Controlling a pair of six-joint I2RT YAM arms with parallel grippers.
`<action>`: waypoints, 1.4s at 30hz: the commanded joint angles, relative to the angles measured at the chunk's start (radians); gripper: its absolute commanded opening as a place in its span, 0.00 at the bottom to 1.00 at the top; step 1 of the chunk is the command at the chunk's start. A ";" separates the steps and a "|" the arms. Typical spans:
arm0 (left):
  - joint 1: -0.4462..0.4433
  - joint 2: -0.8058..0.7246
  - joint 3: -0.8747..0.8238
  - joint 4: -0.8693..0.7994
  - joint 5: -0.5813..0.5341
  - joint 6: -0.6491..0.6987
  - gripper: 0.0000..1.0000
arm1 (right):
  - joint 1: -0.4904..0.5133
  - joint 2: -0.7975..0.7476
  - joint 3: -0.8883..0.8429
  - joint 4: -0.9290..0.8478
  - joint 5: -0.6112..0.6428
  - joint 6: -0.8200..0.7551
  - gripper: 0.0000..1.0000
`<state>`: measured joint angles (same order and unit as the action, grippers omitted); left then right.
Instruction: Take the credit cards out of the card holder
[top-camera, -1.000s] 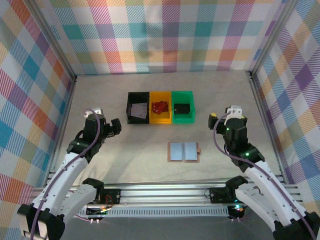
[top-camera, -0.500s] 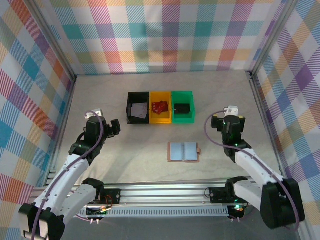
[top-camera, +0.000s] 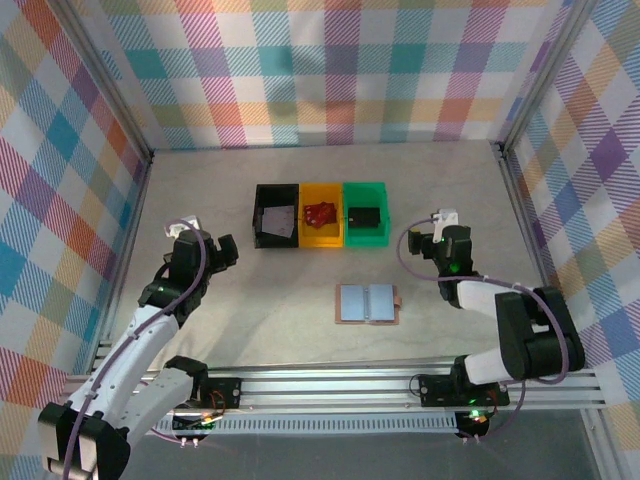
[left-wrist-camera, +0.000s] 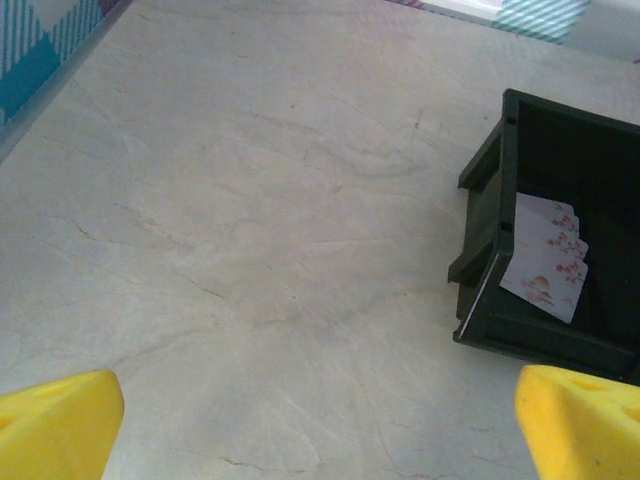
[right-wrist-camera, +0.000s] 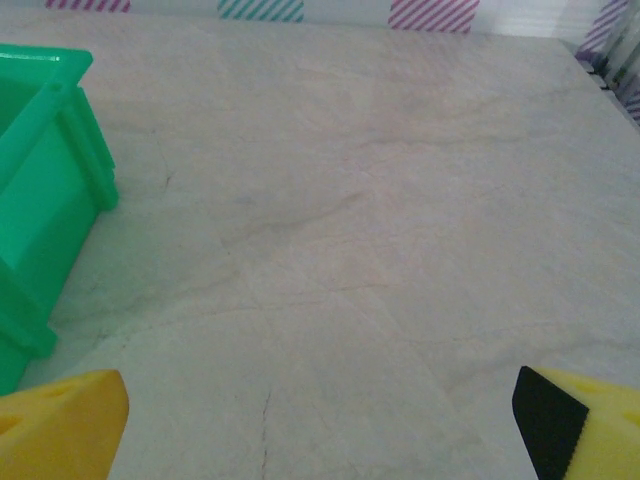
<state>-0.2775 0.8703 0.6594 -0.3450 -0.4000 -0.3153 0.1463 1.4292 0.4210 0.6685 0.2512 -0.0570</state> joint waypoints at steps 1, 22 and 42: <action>-0.003 0.023 0.040 -0.029 -0.044 -0.026 1.00 | -0.035 0.043 -0.034 0.160 -0.027 0.034 0.99; 0.035 0.113 -0.149 0.316 0.030 0.215 1.00 | -0.097 0.102 -0.027 0.188 -0.063 0.097 0.99; 0.107 0.478 -0.264 0.972 0.086 0.241 1.00 | -0.099 0.103 -0.026 0.186 -0.067 0.098 0.99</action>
<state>-0.1871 1.3258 0.4065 0.4580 -0.3222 -0.0875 0.0570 1.5402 0.3767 0.8223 0.1989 0.0227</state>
